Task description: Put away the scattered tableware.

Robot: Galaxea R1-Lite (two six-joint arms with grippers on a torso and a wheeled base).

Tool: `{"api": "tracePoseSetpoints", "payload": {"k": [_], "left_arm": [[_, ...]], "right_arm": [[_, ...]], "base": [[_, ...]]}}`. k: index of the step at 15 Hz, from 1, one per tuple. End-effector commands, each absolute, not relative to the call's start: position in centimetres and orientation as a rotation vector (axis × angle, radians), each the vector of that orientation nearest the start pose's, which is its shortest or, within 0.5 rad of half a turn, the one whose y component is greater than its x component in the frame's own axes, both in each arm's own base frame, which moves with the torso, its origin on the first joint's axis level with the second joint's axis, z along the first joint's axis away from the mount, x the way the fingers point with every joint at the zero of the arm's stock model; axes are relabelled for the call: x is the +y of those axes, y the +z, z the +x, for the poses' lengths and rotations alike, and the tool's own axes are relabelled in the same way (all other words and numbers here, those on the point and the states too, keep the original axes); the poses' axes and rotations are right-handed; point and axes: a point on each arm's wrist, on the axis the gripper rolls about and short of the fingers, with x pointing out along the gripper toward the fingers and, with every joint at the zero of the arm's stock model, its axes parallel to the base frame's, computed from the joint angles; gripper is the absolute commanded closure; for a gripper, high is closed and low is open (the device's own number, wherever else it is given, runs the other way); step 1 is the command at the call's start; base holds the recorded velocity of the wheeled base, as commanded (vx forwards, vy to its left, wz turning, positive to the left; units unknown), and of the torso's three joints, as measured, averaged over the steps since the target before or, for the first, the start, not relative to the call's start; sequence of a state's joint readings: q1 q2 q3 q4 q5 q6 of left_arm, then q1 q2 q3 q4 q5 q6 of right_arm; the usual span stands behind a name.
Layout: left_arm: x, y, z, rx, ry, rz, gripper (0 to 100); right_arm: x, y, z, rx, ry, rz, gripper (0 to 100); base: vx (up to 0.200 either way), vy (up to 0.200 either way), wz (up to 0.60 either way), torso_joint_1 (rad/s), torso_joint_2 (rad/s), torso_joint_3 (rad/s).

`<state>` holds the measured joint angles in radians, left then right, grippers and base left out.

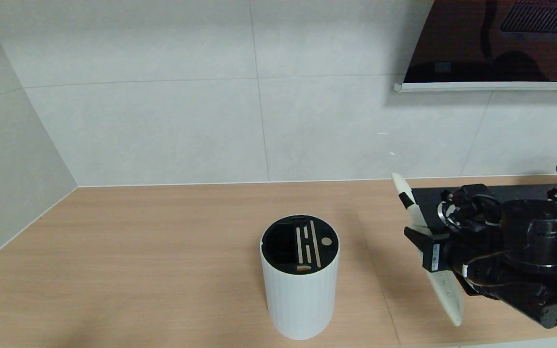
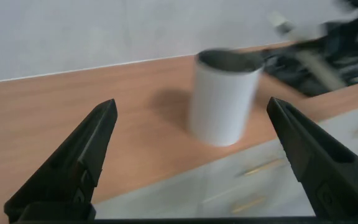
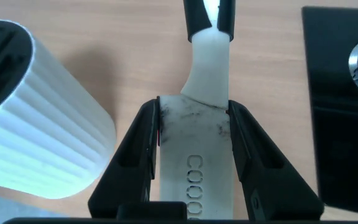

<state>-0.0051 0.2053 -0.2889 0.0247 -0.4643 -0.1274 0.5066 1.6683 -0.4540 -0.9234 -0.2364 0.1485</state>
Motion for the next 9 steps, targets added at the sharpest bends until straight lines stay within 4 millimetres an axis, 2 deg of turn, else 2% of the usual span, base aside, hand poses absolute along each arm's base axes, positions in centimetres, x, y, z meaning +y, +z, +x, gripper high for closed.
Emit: {"api": "tracePoseSetpoints", "payload": {"k": [1,4,7,9], "left_arm": [[-1.3,22.4,3.0,0.146,-0.606,-0.222,0],[-1.5,25.6,9.0,0.183,-0.625,-0.234,0],[-2.4,25.9,13.3,0.187,-0.682,-0.289,0],[-3.0,25.6,15.3,0.185,-0.71,-0.325,0]], "right_arm": [[13.5,16.3,23.6,0.247,0.283,0.055,100],[15.8,19.3,23.1,0.216,0.368,0.062,100],[17.8,22.4,22.8,0.191,0.432,0.071,100],[18.7,23.2,22.2,0.177,0.47,0.076,100]], "base": [[0.0,0.0,0.0,0.0,0.0,0.0],[0.0,0.0,0.0,0.0,0.0,0.0],[0.0,0.0,0.0,0.0,0.0,0.0],[0.0,0.0,0.0,0.0,0.0,0.0]]}}
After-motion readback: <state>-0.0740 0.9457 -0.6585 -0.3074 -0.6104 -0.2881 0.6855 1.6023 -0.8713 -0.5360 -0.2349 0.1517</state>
